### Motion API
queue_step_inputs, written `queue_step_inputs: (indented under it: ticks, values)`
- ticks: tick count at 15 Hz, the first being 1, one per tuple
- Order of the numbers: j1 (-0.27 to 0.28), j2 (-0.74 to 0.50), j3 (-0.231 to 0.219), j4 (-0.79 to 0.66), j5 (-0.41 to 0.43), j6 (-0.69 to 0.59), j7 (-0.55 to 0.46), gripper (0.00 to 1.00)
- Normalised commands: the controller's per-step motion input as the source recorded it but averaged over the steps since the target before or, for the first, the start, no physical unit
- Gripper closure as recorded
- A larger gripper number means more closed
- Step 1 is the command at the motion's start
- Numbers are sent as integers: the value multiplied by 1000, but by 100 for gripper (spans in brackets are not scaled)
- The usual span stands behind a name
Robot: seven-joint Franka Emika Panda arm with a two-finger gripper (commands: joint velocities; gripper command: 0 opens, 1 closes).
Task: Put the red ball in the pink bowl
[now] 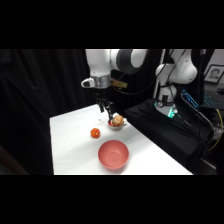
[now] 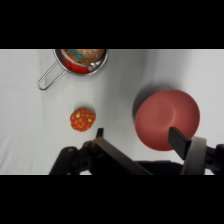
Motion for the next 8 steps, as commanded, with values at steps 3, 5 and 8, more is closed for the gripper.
queue_step_inputs:
  ticks: [3,5,8]
  values:
    - [-36,24,9,46,-34,36,61,0]
    - [-62,69,-28,116,-73,108,103,0]
    - [-82,126,-52,157,-82,172,97,0]
